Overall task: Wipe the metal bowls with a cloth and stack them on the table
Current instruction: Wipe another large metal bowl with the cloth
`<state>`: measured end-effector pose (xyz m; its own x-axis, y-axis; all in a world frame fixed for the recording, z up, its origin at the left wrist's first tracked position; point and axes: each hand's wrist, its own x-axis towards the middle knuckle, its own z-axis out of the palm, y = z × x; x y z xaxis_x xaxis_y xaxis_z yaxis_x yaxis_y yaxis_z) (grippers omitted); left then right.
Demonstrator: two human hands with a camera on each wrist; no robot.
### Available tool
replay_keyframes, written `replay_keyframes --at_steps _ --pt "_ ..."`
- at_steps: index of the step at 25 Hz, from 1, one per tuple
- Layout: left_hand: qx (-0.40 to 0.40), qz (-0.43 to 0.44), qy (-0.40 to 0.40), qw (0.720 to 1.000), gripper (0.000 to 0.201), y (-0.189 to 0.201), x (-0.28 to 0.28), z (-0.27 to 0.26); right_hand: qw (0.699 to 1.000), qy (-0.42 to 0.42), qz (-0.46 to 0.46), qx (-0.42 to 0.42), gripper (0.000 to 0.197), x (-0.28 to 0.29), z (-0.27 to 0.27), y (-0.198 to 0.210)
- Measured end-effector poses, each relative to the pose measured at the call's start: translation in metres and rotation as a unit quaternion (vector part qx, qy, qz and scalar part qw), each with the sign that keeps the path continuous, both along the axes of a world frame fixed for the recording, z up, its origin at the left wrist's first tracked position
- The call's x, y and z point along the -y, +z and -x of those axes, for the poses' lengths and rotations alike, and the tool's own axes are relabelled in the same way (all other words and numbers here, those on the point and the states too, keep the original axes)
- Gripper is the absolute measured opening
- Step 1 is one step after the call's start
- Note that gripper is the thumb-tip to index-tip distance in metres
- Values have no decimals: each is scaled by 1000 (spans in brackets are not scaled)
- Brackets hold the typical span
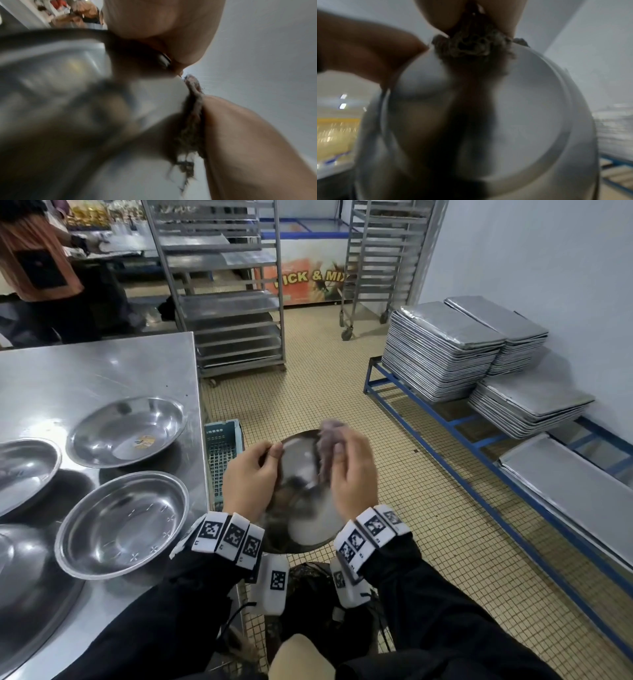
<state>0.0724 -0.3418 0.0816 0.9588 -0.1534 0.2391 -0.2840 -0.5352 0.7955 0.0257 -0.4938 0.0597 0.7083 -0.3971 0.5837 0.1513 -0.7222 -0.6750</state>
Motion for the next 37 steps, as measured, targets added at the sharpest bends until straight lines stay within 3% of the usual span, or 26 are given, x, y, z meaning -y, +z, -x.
replay_keyframes --at_steps 2,3,6,8,9,12,14,16,17,20,22,24,26,29,31,34,37 --pt "3 6 6 1000 30 2 6 4 995 11 97 -22 40 -14 3 -7" --pt "10 8 9 1000 30 3 8 6 995 3 96 -20 40 -15 2 -9" --pt "11 52 5 999 32 8 5 7 992 -47 -88 -74 39 2 2 -6" --pt "18 73 5 997 32 11 1 2 954 -79 -238 -162 38 20 2 -11" --pt "24 78 8 997 32 12 0 0 947 -88 -255 -176 37 24 4 -13" --pt "23 74 17 997 33 14 5 -2 981 -49 -166 -90 34 11 11 -7" --pt "19 73 11 997 32 13 11 1 999 -4 -31 -32 40 -10 10 -1" --pt "30 55 8 998 32 13 16 5 996 -22 77 -41 47 -24 1 1" --pt "33 50 6 998 33 12 17 5 995 -45 70 -50 48 -26 -2 5" --pt "27 99 10 995 32 10 10 3 987 -82 -116 -76 46 -6 -8 2" --pt "5 168 24 985 31 6 1 0 949 -61 -287 -113 43 18 -3 -5" --pt "-15 210 33 977 31 -1 -7 -1 887 -20 -437 -148 38 32 11 -13" --pt "-37 214 29 976 27 -8 -11 0 868 -23 -471 -156 30 38 23 -18" --pt "-59 184 13 981 12 -16 -14 -3 896 -49 -411 -160 31 42 24 -19" --pt "-53 160 -31 985 18 -12 -14 -5 928 -33 -331 -166 31 47 20 -16" --pt "-22 56 -109 992 27 -3 -4 -1 969 26 -140 -203 27 45 15 -6" --pt "25 -56 -106 992 23 0 3 7 980 75 -25 -184 26 39 8 2"
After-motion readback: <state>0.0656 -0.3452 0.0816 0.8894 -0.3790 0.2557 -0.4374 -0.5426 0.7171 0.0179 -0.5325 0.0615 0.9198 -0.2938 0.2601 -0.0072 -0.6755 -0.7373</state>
